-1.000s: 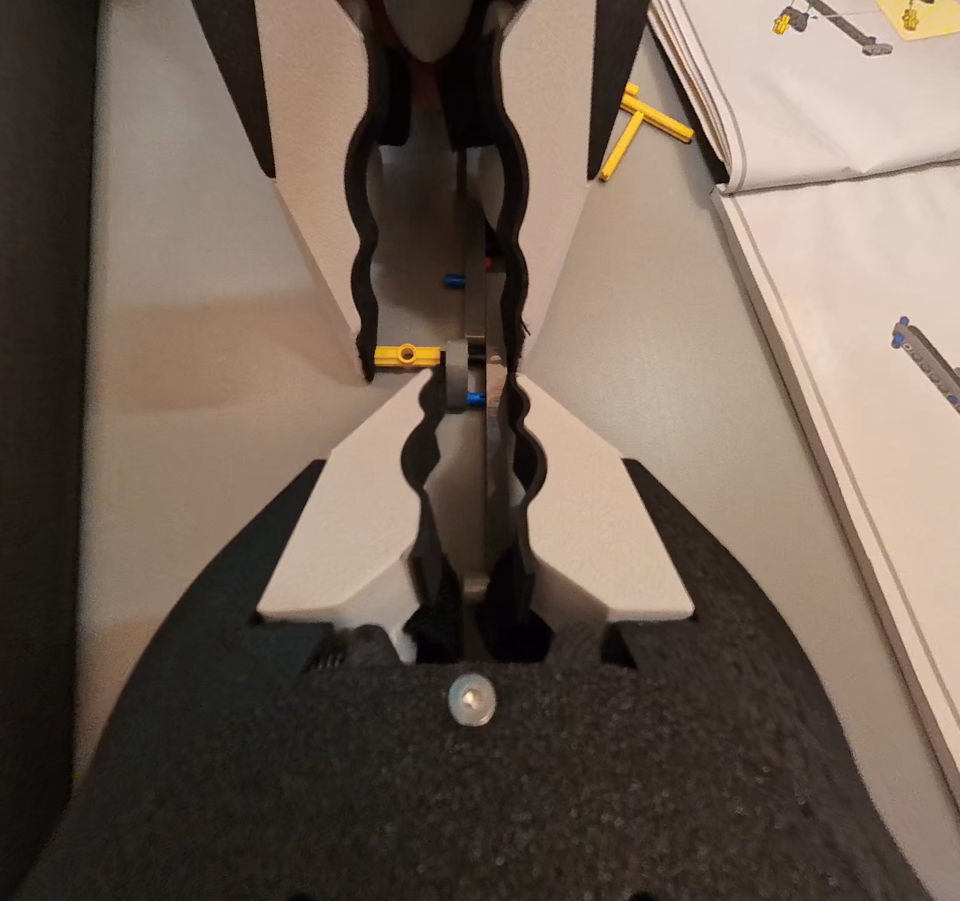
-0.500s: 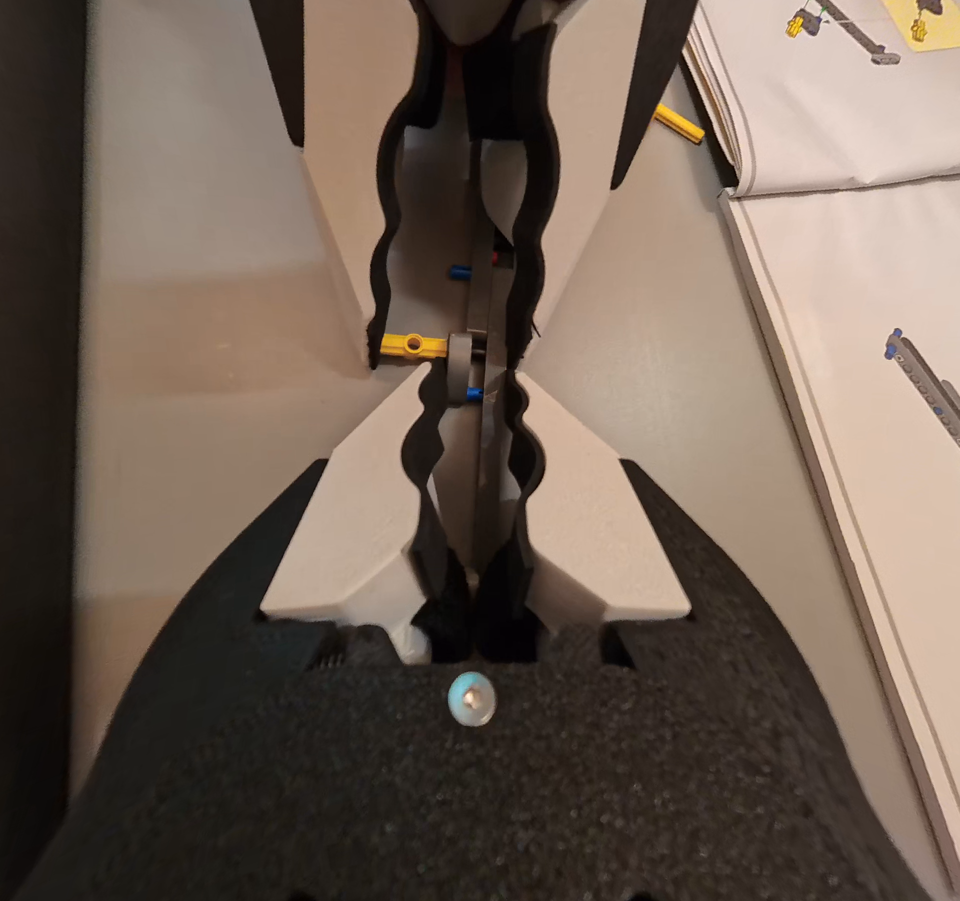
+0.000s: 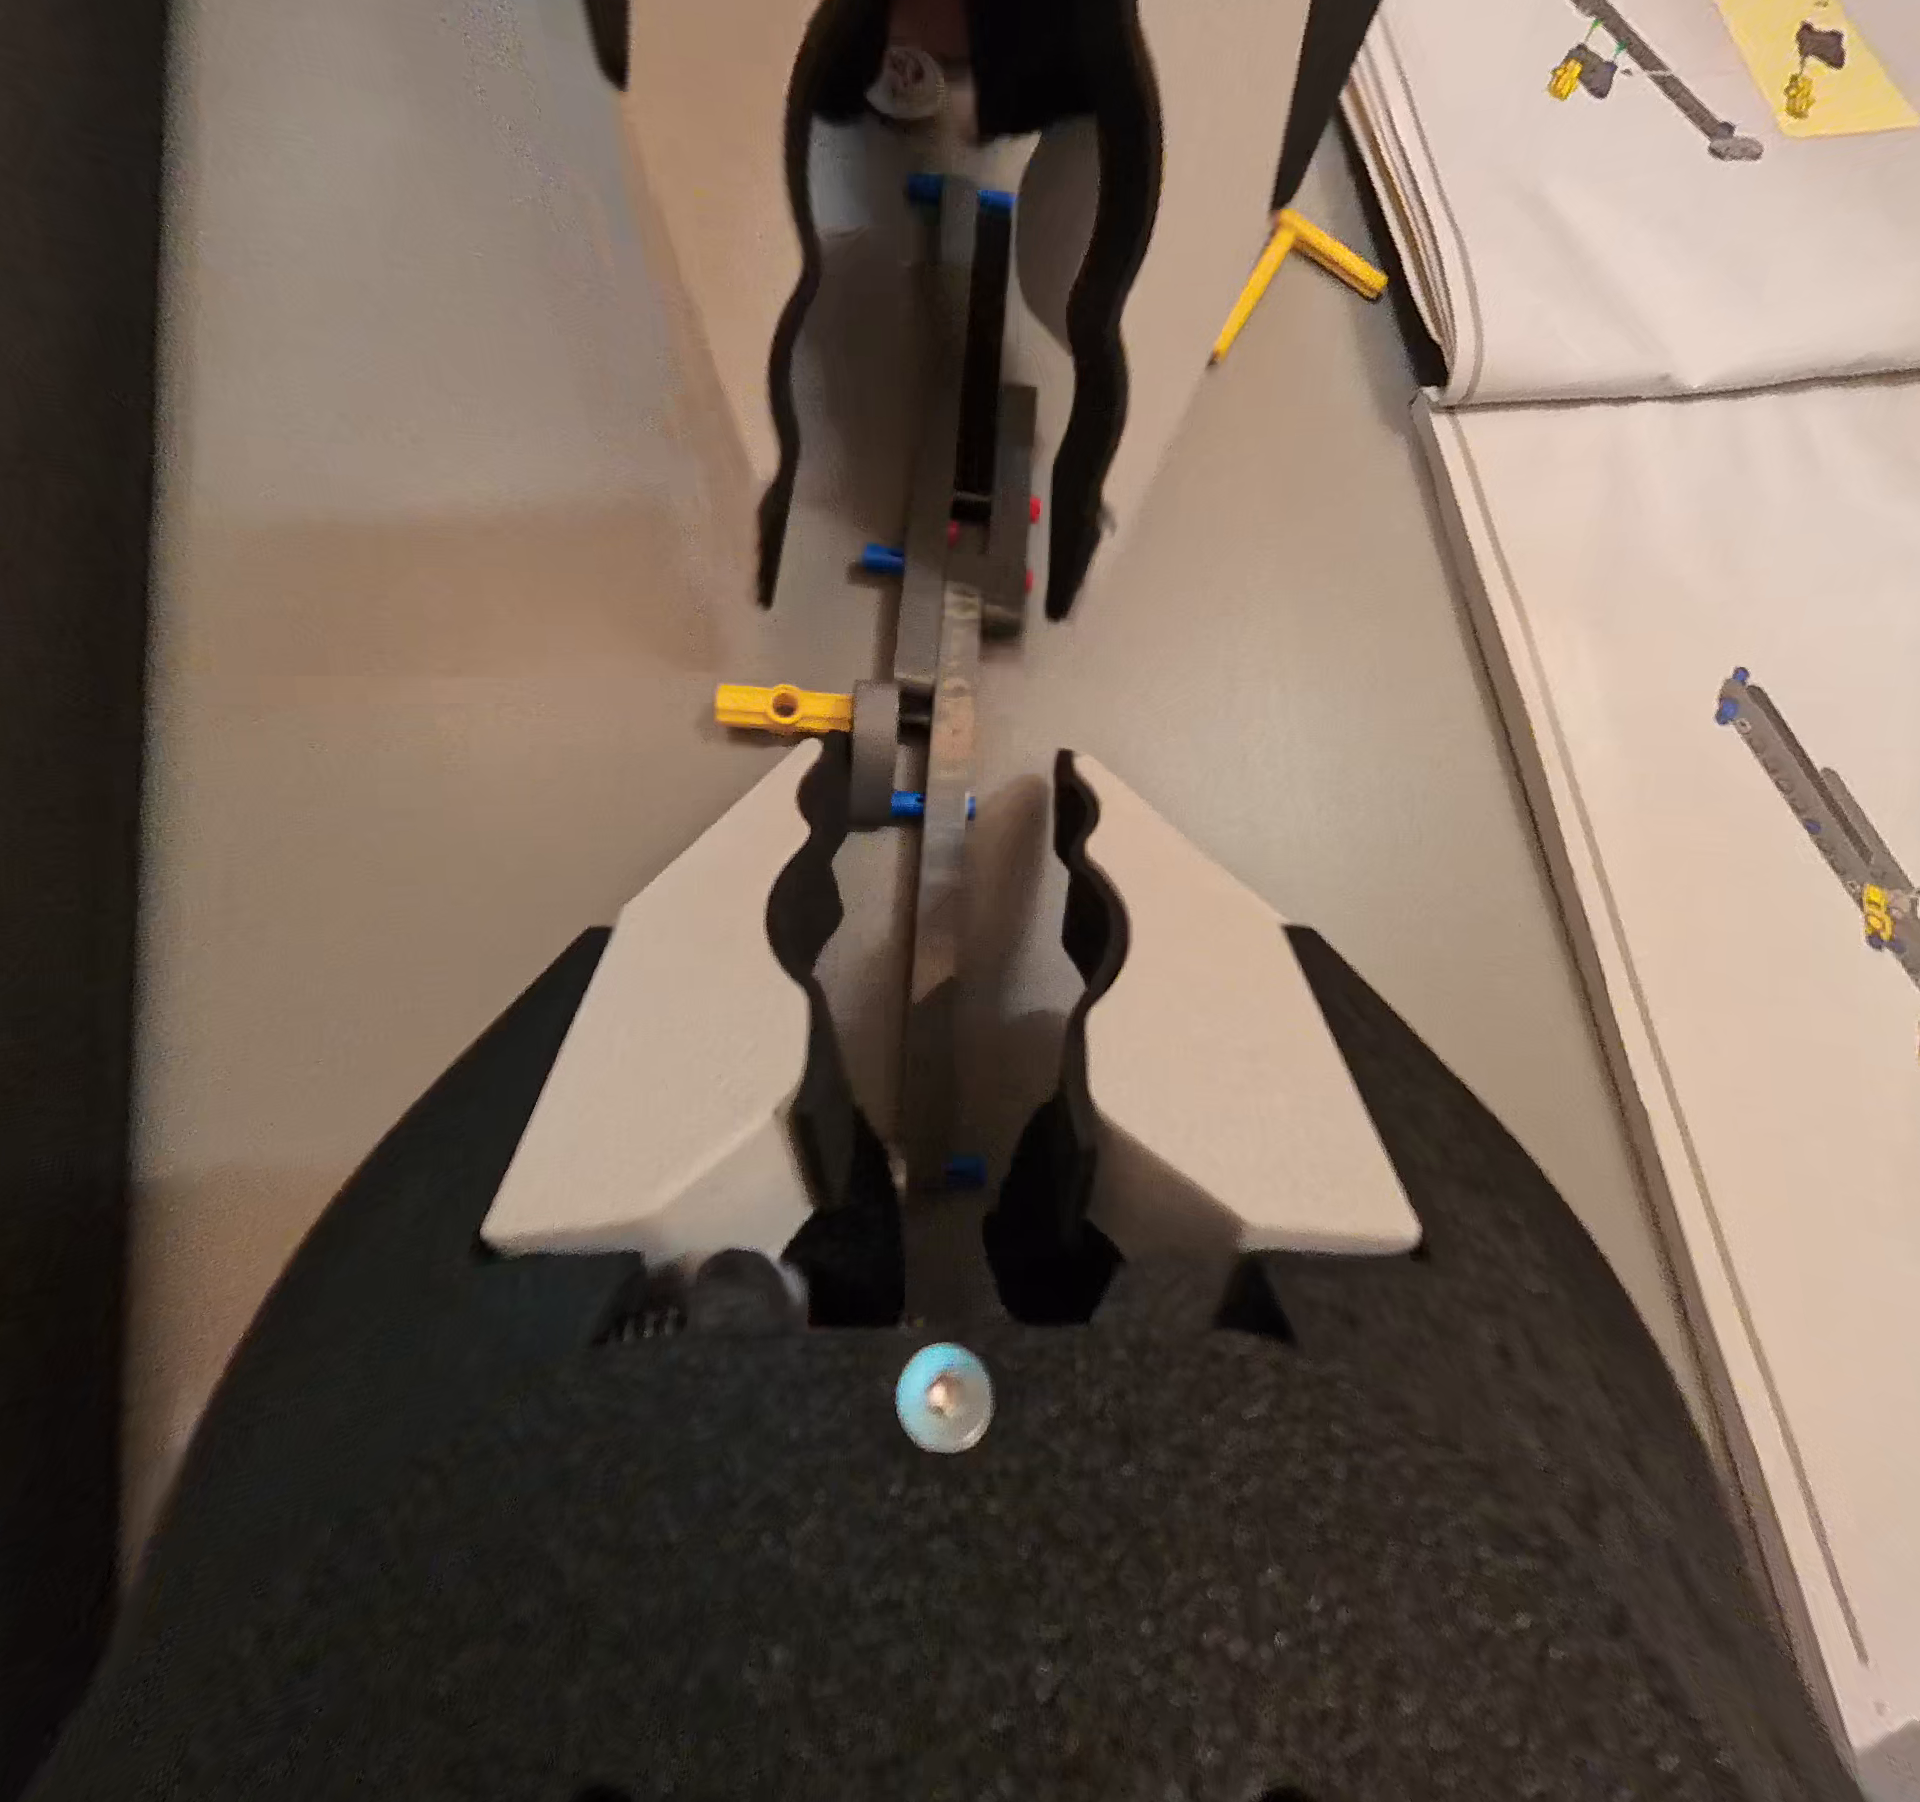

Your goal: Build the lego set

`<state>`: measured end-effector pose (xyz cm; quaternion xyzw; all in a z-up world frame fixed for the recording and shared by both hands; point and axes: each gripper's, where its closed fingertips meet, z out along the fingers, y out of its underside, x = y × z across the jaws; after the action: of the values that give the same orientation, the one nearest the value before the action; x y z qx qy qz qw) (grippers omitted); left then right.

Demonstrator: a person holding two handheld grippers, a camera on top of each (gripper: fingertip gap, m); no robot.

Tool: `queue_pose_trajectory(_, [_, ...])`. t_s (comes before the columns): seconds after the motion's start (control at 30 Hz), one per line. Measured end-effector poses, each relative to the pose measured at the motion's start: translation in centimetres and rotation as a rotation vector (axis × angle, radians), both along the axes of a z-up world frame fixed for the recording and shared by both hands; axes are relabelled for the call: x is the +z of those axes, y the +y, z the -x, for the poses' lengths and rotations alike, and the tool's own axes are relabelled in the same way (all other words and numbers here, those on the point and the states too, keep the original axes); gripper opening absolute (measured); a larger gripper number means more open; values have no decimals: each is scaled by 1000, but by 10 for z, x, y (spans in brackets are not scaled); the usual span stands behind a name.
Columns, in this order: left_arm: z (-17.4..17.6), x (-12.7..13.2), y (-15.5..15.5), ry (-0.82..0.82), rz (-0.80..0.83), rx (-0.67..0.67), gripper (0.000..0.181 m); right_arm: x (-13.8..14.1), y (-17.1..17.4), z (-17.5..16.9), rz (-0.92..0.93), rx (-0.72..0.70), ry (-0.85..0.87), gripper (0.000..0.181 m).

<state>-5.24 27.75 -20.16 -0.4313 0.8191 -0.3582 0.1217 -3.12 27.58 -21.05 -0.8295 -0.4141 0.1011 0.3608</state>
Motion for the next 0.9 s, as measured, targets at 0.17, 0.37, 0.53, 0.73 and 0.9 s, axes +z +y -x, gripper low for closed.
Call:
queue_pose_trajectory(0.17, [-1,-5,7,-7,-32,-18,37,7,-11,9,39,0,52,62])
queue_pose_trajectory(0.37, [-2,-13,-3,-25,-85,-62,23,-1,-9,0,5,-48,-47,46])
queue_pose_trajectory(0.53, [-3,-13,-1,-32,-88,-57,23,3,-13,-12,48,-86,-49,50])
queue_pose_trajectory(0.73, [-4,-13,2,-35,-83,-32,23,6,-23,16,120,-41,73,81])
queue_pose_trajectory(0.9, [-4,-13,2,-37,-68,-12,23,-2,-13,19,95,-54,29,50])
